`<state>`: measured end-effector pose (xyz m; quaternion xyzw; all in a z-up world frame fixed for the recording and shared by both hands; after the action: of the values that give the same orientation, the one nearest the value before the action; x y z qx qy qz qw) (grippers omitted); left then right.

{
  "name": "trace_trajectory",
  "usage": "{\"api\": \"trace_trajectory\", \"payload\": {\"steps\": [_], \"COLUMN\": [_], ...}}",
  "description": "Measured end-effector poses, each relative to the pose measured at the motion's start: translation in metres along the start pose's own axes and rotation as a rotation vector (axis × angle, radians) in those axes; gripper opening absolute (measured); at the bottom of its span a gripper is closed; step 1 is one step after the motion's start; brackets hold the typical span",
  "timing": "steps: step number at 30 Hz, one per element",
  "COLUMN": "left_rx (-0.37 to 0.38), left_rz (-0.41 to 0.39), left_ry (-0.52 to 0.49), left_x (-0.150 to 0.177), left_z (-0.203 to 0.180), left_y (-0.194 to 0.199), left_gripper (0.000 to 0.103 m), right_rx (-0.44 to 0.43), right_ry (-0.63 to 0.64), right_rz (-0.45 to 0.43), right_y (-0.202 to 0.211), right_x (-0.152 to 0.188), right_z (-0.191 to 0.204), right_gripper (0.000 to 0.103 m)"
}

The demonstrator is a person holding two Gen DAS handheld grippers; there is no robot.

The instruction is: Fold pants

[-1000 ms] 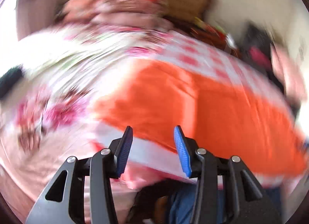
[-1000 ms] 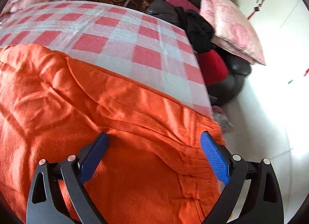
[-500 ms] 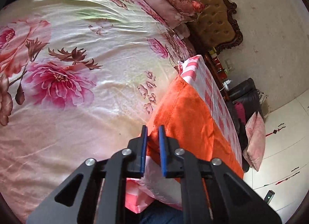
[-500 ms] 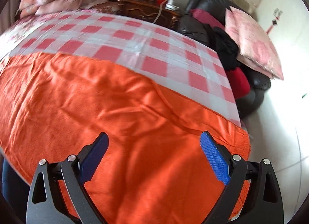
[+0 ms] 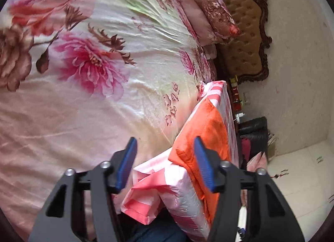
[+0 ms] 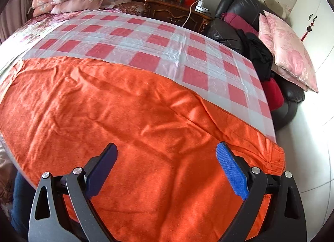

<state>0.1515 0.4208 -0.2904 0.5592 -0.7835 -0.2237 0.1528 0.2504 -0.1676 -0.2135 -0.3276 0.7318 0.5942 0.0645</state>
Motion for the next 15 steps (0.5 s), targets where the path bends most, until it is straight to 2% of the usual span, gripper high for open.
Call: {"api": "trace_trajectory", "payload": {"steps": [3,7,9,11,15], "left_rx": [0.091,0.166,0.176,0.159,0.106], "left_rz": [0.096,0.176,0.188,0.184,0.166], "left_ry": [0.091,0.103,0.078,0.039,-0.021], "left_x": [0.005,0.012,0.013,0.015,0.017], "left_z": [0.005,-0.007,-0.016,-0.022,-0.026], "left_y": [-0.013,-0.027,-0.03,-0.032,-0.033], "left_gripper": [0.06,0.059,0.04,0.023,0.018], "right_rx": [-0.065,-0.124,-0.142,-0.123,-0.09], "right_ry": [-0.036,-0.073,-0.092,-0.093,-0.09], "right_rz": [-0.008,-0.004,0.012,0.036,0.085], "right_y": [-0.001,-0.002,-0.006,-0.012,-0.025], "right_x": [-0.007,-0.016,-0.02,-0.022,-0.017], "right_z": [0.011,0.031,0.042,0.048,0.055], "right_gripper": [0.092,0.092,0.092,0.092,0.092]}}
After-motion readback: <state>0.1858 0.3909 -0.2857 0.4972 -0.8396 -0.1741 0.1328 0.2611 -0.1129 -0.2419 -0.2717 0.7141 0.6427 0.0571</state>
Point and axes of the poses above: each gripper's, at about its wrist camera, not at the fingertips, and y roughly against the way its jaws point, z to its left, x to its underside, the point moved 10 cm from there along -y, roughly the way its jaws point, and after that the axes turned 10 degrees about y, right-handed, at the moved point
